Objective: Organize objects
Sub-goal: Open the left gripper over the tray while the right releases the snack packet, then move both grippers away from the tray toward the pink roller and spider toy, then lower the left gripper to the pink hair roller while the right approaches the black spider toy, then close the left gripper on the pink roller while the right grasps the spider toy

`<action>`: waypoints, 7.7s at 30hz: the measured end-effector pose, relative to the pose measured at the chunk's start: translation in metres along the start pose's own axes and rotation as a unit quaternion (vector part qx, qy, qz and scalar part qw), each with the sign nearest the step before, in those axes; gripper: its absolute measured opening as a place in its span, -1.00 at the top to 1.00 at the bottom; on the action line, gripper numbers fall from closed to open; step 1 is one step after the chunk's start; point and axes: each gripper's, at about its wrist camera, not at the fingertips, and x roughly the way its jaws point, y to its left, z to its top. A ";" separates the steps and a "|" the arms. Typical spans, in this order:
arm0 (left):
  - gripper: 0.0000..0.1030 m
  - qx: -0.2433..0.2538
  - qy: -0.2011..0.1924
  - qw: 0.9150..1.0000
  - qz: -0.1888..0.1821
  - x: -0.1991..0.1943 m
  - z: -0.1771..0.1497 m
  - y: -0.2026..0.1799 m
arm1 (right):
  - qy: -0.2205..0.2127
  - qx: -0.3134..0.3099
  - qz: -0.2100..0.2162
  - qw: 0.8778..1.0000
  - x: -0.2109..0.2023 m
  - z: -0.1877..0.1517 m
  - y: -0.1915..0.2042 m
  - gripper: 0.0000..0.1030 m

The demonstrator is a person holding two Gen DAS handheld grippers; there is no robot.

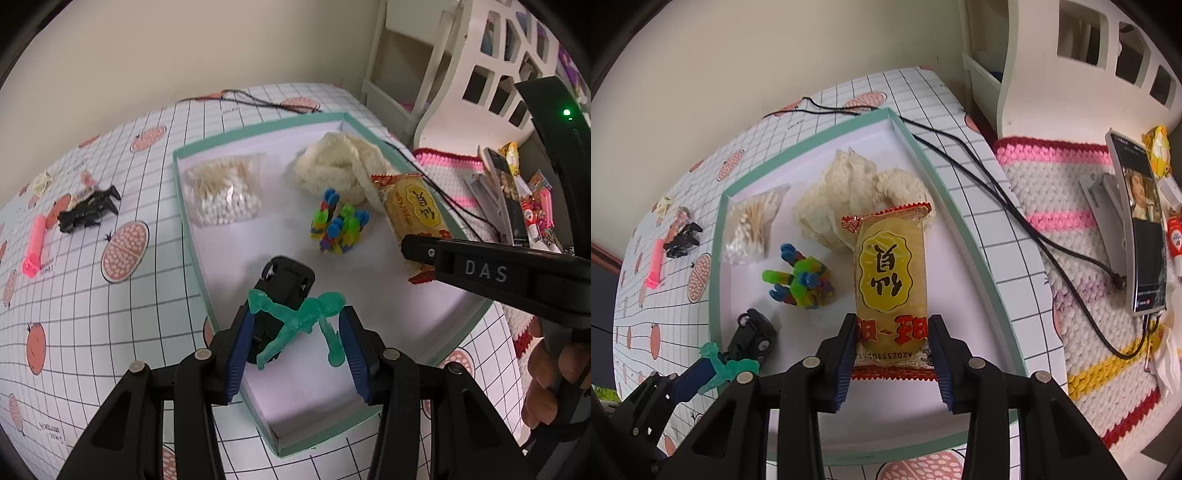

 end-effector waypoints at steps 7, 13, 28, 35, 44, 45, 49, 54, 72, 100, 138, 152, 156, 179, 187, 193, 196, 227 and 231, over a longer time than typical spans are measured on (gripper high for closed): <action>0.03 -0.001 0.018 1.000 -0.006 0.006 -0.002 -0.002 | 0.013 -0.001 -0.011 1.000 0.006 -0.002 -0.001 0.19; 0.03 -0.002 0.020 1.000 -0.009 0.008 0.000 -0.002 | 0.019 0.007 -0.018 1.000 0.008 -0.003 -0.005 0.19; -0.12 -0.011 0.019 1.000 -0.021 0.008 0.000 0.003 | 0.018 0.011 -0.027 0.999 0.011 -0.002 -0.007 -0.07; -0.12 -0.015 0.005 1.000 -0.026 0.003 0.002 0.007 | 0.012 0.008 -0.031 0.999 0.010 -0.001 -0.005 -0.08; -0.15 -0.039 -0.032 0.998 -0.029 -0.010 0.008 0.018 | -0.021 0.003 -0.028 0.999 -0.003 0.002 -0.001 -0.08; -0.16 -0.042 -0.036 0.998 -0.027 -0.011 0.008 0.020 | -0.024 0.001 -0.028 0.999 -0.003 0.002 -0.001 -0.07; -0.31 -0.058 -0.046 0.997 -0.011 -0.013 0.010 0.029 | -0.033 -0.003 -0.027 0.999 -0.006 0.002 0.002 -0.07; -0.31 -0.078 -0.053 0.996 0.002 -0.015 0.011 0.041 | -0.039 -0.009 -0.027 0.999 -0.008 0.001 0.006 -0.13; -0.62 -0.201 -0.036 0.979 0.015 -0.004 0.004 0.092 | -0.052 -0.038 -0.025 0.998 -0.008 0.001 0.017 -0.57; -0.86 -0.291 -0.042 0.955 0.033 -0.008 -0.006 0.137 | -0.115 -0.081 -0.034 0.989 -0.023 0.000 0.041 -1.00; -0.87 -0.343 -0.085 0.930 0.103 -0.031 -0.002 0.328 | -0.111 -0.252 0.011 0.961 -0.001 0.012 0.215 -1.00; -0.87 -0.337 -0.072 0.935 0.083 -0.010 0.035 0.405 | -0.087 -0.272 0.030 0.958 0.042 0.064 0.286 -1.00; -0.87 -0.335 -0.063 0.936 0.086 -0.001 0.053 0.428 | -0.079 -0.278 0.033 0.957 0.059 0.082 0.307 -1.00; -0.86 -0.316 -0.013 0.946 0.071 0.028 0.072 0.405 | -0.002 -0.274 0.041 0.961 0.118 0.084 0.323 -1.00; -0.85 -0.301 0.005 0.951 0.075 0.049 0.072 0.384 | 0.004 -0.307 0.023 0.952 0.130 0.073 0.332 -1.00; -0.63 -0.301 0.005 0.950 0.086 0.049 0.066 0.382 | 0.007 -0.312 0.015 0.950 0.132 0.068 0.331 -0.54; -0.41 -0.299 0.007 0.950 0.091 0.046 0.065 0.379 | 0.007 -0.315 0.009 0.949 0.130 0.064 0.329 -0.43; 0.38 -0.338 0.009 0.938 0.076 -0.011 -0.022 0.301 | -0.009 -0.299 0.021 0.954 0.032 -0.018 0.264 -0.42; 0.38 -0.344 -0.004 0.938 0.049 -0.022 -0.026 0.291 | -0.023 -0.278 0.023 0.960 0.015 -0.024 0.246 -0.42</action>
